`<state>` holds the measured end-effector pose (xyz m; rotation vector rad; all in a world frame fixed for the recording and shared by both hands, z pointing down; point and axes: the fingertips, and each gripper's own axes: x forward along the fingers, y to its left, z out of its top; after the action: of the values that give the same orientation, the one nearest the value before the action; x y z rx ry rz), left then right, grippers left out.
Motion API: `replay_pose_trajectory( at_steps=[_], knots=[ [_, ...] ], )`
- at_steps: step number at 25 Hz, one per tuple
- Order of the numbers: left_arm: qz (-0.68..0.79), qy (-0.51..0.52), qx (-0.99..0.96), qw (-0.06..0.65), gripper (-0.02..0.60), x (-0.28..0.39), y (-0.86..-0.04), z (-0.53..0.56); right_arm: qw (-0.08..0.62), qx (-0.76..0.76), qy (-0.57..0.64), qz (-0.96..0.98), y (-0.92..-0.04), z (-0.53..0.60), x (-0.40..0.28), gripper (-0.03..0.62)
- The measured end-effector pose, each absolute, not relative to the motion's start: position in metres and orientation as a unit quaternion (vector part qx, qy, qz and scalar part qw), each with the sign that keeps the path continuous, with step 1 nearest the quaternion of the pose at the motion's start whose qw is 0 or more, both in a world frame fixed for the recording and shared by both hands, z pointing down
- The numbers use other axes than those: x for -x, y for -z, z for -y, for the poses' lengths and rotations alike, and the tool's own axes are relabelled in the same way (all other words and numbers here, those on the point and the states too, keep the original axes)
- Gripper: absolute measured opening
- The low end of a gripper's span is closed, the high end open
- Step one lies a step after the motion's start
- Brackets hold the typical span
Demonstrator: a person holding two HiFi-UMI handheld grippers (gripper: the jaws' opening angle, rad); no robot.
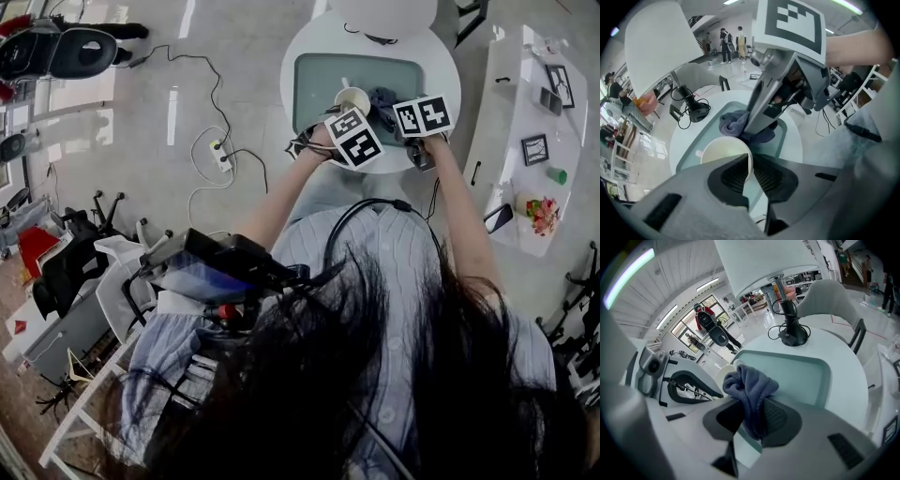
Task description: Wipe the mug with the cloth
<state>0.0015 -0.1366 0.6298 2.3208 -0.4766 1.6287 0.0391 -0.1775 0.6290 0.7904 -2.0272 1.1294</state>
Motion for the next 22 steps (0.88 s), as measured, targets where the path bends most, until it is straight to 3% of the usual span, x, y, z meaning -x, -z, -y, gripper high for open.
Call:
replay_pose_trajectory(
  at_steps=[10,22],
  knots=[
    [0.048,-0.592,-0.804,0.016,0.043,0.008,-0.636,0.124,0.343,-0.292,-0.433,0.781,-0.628,0.173,-0.038,0.098],
    [-0.184,-0.603,-0.756,-0.178,0.043,0.027,-0.64,0.1,0.374,-0.259,-0.404,0.794,-0.625,0.175,-0.031,0.098]
  ],
)
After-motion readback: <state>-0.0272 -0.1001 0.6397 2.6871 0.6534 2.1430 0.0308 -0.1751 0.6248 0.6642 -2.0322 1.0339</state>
